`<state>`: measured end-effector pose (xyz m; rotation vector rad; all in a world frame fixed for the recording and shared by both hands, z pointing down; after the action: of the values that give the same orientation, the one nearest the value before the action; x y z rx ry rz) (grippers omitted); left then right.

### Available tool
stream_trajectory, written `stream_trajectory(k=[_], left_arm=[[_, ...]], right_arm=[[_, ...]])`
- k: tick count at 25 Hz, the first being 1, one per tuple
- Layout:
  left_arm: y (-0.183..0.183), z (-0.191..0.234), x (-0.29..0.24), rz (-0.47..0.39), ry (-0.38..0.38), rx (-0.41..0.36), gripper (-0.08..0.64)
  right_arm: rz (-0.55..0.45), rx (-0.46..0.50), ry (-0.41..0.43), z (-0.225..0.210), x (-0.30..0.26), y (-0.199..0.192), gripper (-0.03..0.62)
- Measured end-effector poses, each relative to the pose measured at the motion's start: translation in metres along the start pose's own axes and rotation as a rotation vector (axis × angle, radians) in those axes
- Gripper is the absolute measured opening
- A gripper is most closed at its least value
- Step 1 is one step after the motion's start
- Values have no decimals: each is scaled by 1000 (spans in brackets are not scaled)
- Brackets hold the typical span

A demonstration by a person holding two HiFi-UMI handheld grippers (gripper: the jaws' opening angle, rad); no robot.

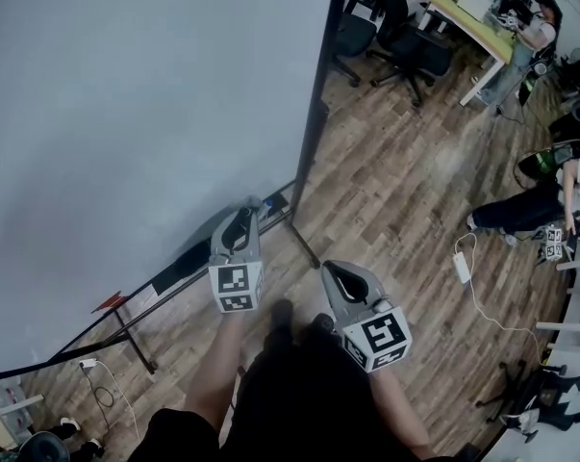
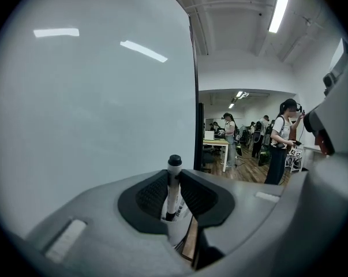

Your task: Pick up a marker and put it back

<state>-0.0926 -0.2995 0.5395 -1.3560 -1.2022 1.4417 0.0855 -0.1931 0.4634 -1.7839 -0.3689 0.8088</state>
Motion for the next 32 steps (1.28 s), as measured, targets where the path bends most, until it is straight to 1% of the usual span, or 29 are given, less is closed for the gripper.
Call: stream_trajectory(k=[6, 10, 17, 26, 32], left_arm=[[-12, 3, -5, 19, -4, 9, 77], [-17, 2, -5, 26, -28, 15, 78], [-23, 4, -5, 47, -35, 10, 78], [-28, 1, -4, 68, -71, 1, 86], [-31, 1, -1, 83, -79, -4, 91]], right_arm=[[10, -13, -8, 2, -3, -5, 3], [4, -19, -20, 0, -2, -4, 3], [-4, -18, -19, 3, -3, -4, 3], [-15, -16, -27, 6, 0, -2, 2], [-20, -19, -25, 10, 0, -3, 3]])
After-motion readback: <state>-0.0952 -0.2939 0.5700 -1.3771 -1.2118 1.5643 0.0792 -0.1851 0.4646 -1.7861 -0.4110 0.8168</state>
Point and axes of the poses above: the fingertips, and each gripper's own axes: x backward along the fingers, z to its left, y out of its top, the point moved 4 cm from there along x, backward along the fingers, and after that the axes turned 11 degrees about y, right-handed, at the moved point
